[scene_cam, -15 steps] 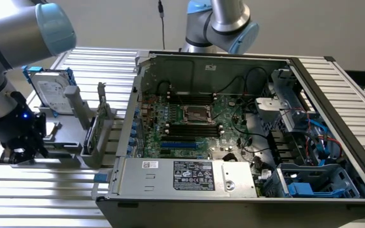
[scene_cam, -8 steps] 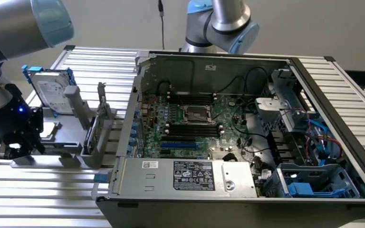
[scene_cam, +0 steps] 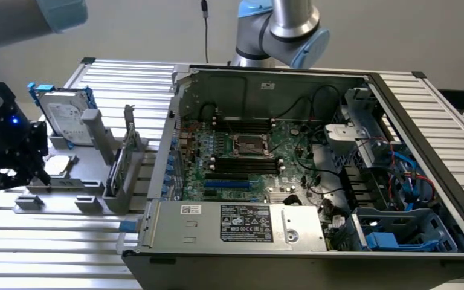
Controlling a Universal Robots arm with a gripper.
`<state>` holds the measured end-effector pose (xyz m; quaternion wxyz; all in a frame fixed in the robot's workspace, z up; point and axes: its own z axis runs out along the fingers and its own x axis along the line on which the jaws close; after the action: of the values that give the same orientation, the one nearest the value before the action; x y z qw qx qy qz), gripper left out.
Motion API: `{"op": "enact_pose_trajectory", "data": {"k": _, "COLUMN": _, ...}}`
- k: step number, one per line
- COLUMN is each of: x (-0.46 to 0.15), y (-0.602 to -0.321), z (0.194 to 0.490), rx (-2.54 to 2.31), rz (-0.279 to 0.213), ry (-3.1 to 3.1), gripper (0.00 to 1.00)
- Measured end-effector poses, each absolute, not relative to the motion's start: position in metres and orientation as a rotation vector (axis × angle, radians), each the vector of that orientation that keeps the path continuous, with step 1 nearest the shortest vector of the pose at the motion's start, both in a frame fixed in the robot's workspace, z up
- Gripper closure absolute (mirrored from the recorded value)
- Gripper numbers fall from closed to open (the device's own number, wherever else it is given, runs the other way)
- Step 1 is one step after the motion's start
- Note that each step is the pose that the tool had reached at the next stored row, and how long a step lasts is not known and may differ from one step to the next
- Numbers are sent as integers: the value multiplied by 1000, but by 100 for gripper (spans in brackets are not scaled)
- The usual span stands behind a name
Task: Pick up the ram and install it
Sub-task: 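Pick up the ram and move it above insertion slot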
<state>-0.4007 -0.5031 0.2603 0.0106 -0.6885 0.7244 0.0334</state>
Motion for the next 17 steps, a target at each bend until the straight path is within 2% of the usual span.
{"op": "enact_pose_trajectory", "data": {"k": 17, "x": -348, "y": -503, "z": 338, "rx": -2173, "rz": 131, "ry": 2249, "gripper": 87}}
